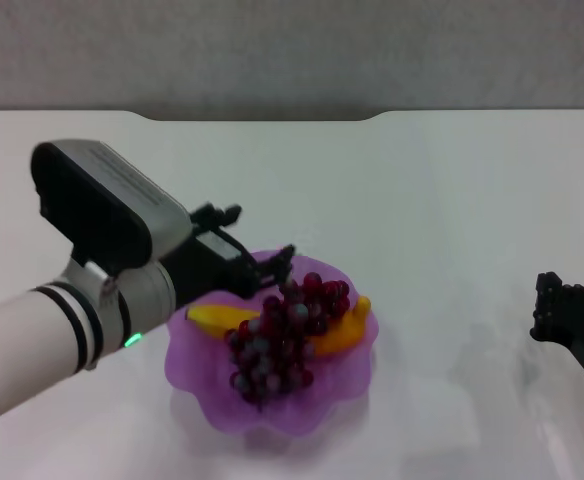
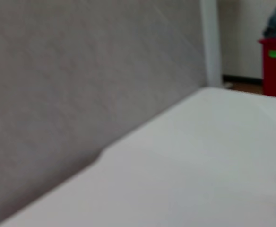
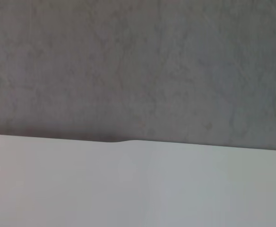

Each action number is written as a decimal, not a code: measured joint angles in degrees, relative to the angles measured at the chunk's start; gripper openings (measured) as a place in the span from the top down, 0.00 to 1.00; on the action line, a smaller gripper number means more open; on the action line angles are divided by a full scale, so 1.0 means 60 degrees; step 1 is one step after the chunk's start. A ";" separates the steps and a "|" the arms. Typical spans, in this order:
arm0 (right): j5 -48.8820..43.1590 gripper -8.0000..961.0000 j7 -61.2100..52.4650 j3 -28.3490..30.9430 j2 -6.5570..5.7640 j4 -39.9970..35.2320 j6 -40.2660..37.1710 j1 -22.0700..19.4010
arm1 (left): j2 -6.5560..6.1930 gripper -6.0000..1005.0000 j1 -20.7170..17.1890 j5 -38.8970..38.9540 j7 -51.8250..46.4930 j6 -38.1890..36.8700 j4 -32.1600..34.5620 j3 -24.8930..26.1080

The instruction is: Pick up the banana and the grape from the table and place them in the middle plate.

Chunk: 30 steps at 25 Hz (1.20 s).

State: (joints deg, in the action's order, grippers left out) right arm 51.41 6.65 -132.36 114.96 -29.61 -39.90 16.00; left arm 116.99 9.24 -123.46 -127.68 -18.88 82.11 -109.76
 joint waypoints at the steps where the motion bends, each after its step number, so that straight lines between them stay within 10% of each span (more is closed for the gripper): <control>1: 0.0000 0.96 0.0000 0.0000 0.0000 0.0004 0.0000 -0.0001 | -0.0001 0.29 -0.0010 0.0014 0.0003 0.0197 0.0022 0.0011; 15: 0.0001 0.96 -0.0010 -0.0001 0.0000 0.0050 0.0000 0.0004 | -0.0008 0.13 -0.0224 0.0696 -0.0126 0.3991 -0.0621 -0.0078; 30: 0.0001 0.96 -0.0010 -0.0001 0.0000 0.0058 -0.0001 -0.0001 | -0.0087 0.50 -0.0304 -0.2344 -0.5505 0.8173 -0.3349 -0.0309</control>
State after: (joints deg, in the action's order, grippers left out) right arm 51.42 6.59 -132.36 114.96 -29.26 -39.90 15.99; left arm 116.47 7.42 -137.53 -160.72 30.17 62.01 -111.61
